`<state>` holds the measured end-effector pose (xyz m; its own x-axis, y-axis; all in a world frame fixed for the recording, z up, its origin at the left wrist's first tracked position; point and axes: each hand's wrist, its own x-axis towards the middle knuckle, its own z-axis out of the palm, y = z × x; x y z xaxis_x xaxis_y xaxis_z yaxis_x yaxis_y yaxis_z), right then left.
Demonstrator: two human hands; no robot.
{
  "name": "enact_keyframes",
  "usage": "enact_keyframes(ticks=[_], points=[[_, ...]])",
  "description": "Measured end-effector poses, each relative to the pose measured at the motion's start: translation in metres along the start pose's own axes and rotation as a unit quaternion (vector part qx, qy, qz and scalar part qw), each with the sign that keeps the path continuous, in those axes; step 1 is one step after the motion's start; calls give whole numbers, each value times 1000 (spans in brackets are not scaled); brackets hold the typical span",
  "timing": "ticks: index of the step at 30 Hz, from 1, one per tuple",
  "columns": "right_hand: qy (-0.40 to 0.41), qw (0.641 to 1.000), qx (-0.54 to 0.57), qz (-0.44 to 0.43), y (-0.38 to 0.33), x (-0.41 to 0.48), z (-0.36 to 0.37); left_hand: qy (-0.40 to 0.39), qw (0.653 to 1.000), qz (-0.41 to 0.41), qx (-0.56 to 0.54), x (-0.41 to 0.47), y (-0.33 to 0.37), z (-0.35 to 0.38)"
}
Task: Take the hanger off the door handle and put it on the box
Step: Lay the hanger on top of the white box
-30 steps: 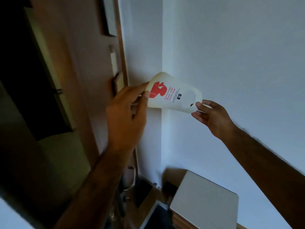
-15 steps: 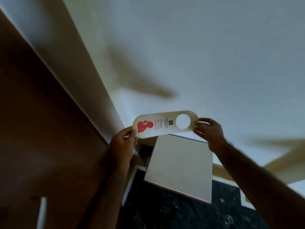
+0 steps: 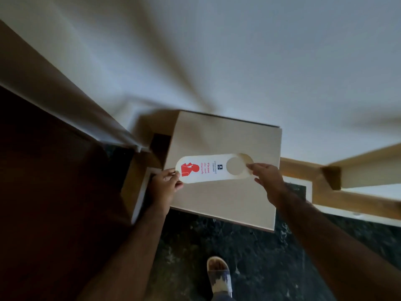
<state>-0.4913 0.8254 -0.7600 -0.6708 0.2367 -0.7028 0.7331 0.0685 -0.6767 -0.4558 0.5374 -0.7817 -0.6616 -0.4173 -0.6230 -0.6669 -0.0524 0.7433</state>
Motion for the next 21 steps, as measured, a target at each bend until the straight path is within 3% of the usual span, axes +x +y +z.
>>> enact_keyframes(ticks=[8, 14, 17, 21], points=[[5, 995, -99, 10, 59, 41, 5, 10, 996, -24, 87, 36, -56, 10], [-18, 974, -227, -12, 51, 49, 10, 5, 994, -51, 99, 41, -50, 13], [-30, 949, -313, -20, 35, 48, 13, 1, 984, -33, 176, 37, -36, 12], [-39, 886, -450, -106, 2, 32, 12, -39, 934, 55, 351, 14, -4, 5]])
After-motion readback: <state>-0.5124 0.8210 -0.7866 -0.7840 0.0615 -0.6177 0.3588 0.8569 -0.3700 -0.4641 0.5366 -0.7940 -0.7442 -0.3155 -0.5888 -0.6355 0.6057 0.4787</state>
